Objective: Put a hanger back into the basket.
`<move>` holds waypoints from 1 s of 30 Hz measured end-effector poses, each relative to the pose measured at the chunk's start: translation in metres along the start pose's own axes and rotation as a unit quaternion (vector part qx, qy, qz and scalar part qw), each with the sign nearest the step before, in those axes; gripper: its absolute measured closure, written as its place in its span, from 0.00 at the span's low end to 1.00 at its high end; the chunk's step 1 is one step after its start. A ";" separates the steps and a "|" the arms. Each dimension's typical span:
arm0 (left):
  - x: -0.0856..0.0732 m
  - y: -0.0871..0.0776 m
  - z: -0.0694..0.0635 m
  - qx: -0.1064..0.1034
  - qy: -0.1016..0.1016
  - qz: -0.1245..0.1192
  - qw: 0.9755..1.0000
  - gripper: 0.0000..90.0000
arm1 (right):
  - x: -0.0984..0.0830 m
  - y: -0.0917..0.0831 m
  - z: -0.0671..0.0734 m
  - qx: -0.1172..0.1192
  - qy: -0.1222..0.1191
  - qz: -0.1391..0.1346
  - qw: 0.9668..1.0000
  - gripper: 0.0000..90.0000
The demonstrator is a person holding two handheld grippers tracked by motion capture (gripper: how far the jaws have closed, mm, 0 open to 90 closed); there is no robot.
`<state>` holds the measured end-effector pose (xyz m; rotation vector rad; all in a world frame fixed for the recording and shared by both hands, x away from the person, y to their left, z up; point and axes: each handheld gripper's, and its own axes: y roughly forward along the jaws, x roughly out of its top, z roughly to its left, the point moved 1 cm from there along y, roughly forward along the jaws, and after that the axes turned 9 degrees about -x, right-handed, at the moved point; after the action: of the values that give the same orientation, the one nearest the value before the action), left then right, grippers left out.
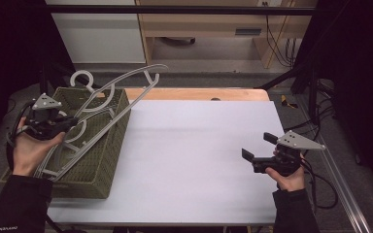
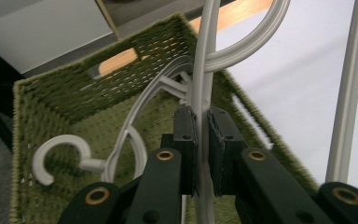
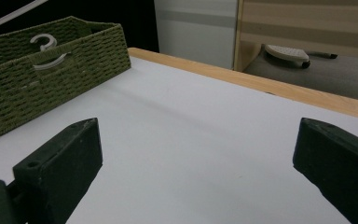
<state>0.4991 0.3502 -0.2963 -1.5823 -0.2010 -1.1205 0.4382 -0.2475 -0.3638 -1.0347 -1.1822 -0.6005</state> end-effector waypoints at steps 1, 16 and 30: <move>-0.002 0.001 0.004 0.004 -0.002 0.002 1.000 0.92 | 0.000 0.000 0.000 0.000 -0.002 0.001 1.000 0.01; -0.040 0.011 0.050 0.042 -0.022 0.031 0.998 0.92 | -0.002 0.004 0.000 0.001 -0.009 0.009 1.000 0.01; -0.065 0.005 0.068 0.060 -0.031 0.053 0.996 0.92 | -0.003 0.005 0.001 0.000 -0.008 0.011 1.000 0.01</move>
<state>0.5049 0.4327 -0.3416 -1.5038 -0.2179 -0.9610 0.4412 -0.2449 -0.3679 -1.0525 -1.1833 -0.5762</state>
